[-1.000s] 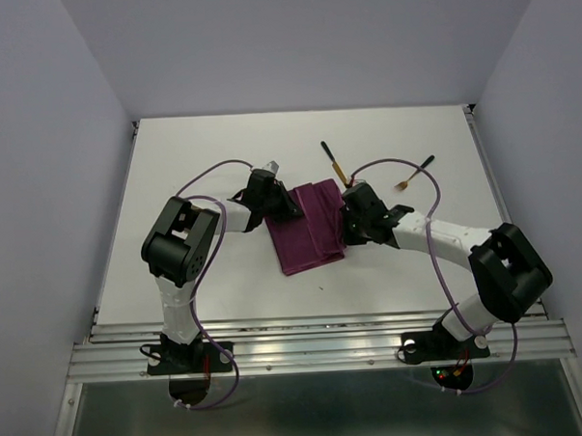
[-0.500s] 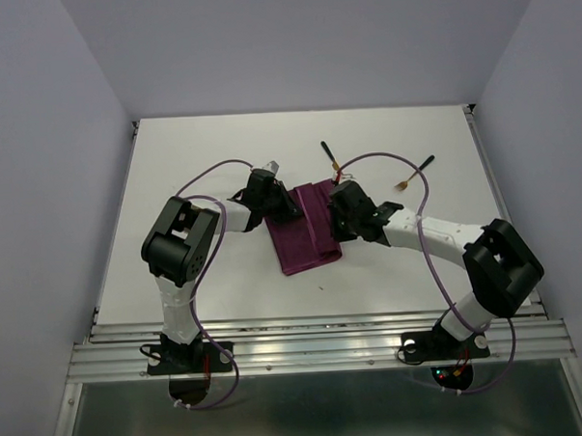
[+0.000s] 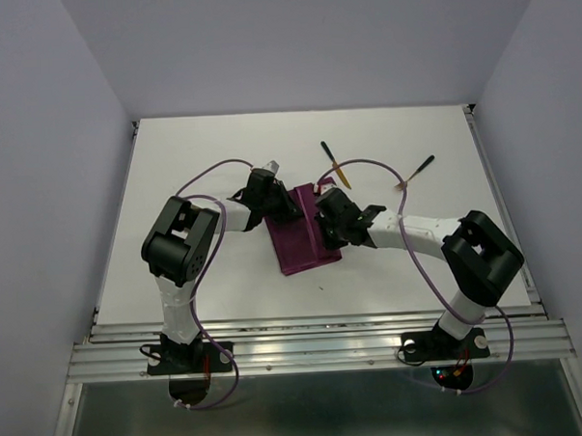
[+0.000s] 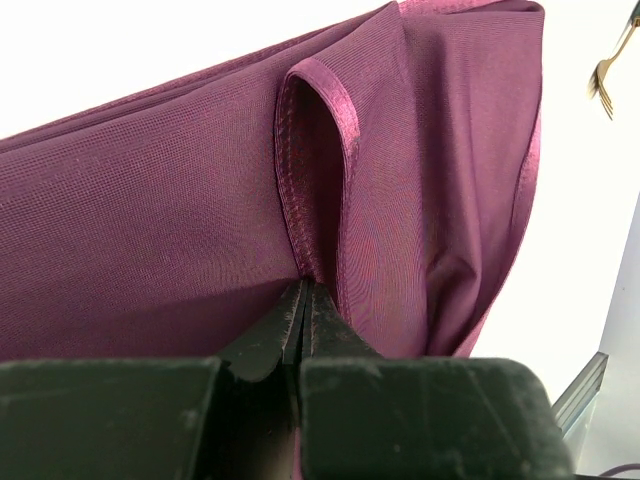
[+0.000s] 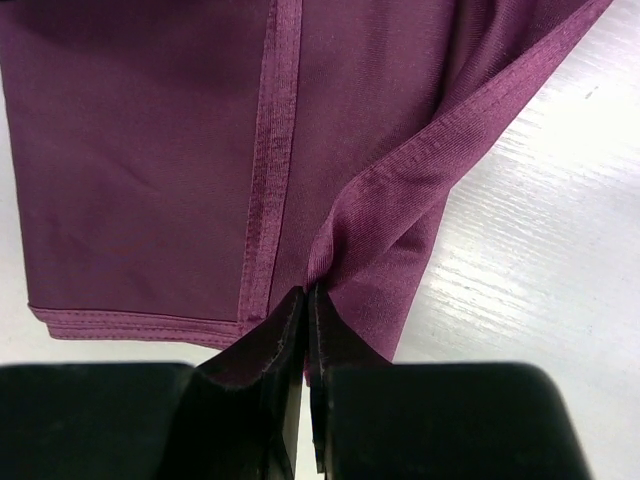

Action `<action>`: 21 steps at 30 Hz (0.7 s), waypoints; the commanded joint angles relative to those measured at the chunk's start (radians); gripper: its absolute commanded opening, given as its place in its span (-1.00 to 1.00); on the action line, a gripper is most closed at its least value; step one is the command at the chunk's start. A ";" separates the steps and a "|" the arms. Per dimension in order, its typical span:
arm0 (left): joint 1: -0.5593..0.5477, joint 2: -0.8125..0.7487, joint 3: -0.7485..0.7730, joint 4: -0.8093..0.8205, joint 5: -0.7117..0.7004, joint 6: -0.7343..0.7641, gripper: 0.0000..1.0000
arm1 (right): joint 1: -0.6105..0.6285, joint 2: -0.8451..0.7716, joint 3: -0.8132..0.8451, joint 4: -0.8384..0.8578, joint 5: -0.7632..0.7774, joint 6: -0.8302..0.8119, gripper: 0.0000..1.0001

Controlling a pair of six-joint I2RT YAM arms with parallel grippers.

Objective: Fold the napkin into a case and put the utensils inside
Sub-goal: Fold the lower triangle-folded napkin at the center of the board.

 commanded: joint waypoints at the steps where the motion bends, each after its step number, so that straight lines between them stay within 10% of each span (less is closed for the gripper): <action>1: 0.008 0.038 -0.003 -0.132 -0.049 0.047 -0.88 | 0.012 0.026 0.037 0.008 -0.017 -0.046 -0.81; 21: 0.040 -0.112 0.001 -0.176 -0.022 0.047 -0.87 | 0.012 0.073 -0.081 0.162 -0.066 -0.068 -0.79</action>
